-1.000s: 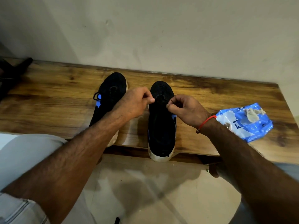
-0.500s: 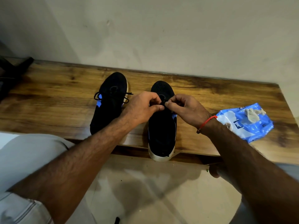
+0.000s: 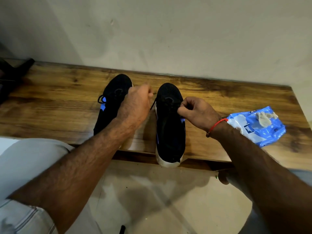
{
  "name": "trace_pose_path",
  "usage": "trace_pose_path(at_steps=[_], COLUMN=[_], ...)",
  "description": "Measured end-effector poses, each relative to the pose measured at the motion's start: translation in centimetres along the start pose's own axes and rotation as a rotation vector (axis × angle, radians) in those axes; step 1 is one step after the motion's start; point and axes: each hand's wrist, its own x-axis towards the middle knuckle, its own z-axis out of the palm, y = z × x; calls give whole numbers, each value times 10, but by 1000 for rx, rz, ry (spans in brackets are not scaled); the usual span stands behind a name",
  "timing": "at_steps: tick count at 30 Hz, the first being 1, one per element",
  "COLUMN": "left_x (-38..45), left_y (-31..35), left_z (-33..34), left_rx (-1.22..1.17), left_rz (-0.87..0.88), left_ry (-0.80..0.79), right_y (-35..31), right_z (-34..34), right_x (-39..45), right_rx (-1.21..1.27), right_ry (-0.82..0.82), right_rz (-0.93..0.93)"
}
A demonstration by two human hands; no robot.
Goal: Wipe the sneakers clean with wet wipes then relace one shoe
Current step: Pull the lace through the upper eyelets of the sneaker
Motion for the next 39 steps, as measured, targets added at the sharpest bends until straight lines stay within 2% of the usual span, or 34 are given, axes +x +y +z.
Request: trace_pose_path(at_steps=[2, 4, 6, 9, 14, 17, 20, 22, 23, 25, 27, 30, 31, 34, 37, 39], left_x=[2, 1, -2, -6, -3, -1, 2, 1, 0, 0, 4, 12, 15, 19, 11, 3], left_y=[-4, -1, 5, 7, 10, 7, 5, 8, 11, 15, 17, 16, 16, 13, 14, 19], left_z=[-5, -6, 0, 11, 13, 13, 14, 13, 11, 6, -1, -13, -17, -21, -17, -13], left_rx=[163, 210, 101, -19, -155, -228, -289, -336, -413, -610, -784, -1103, -1129, -877, -591, -398], left_rz=[10, 46, 43, -28, -78, -176, -274, -308, -344, -461, -534, -536, -537, -624, -666, -557], left_ry=[80, 38, -84, -255, -251, -253, -243, -235, -249, -287, -266, -87, -7, 119, 26, -49], right_y=[0, 0, -1, -6, -18, -26, -31, -25, -19, -2, 12, 17, 15, 9, 4, 1], right_z=[1, 2, 4, 4, 1, -4, -18, -30, -35, -39, -36, -26, -25, -24, -21, -16], right_x=[-1, -1, -1, -2, -10, -15, -12, -4, 1, 8, 10, 9, 9, 11, 8, 6], right_rx=[29, 30, 50, 240, 448, 732, 1104, 1307, 1330, 1151, 843, 501, 435, 200, 7, -89], right_ry=[-17, -31, -43, -36, -189, -203, -64, 168, 294, 463, 459, 457, 474, 593, 671, 694], right_rz=[-15, -23, 0, 72, 115, 149, 147, 216, 289, 461, 577, 570, 548, 465, 313, 230])
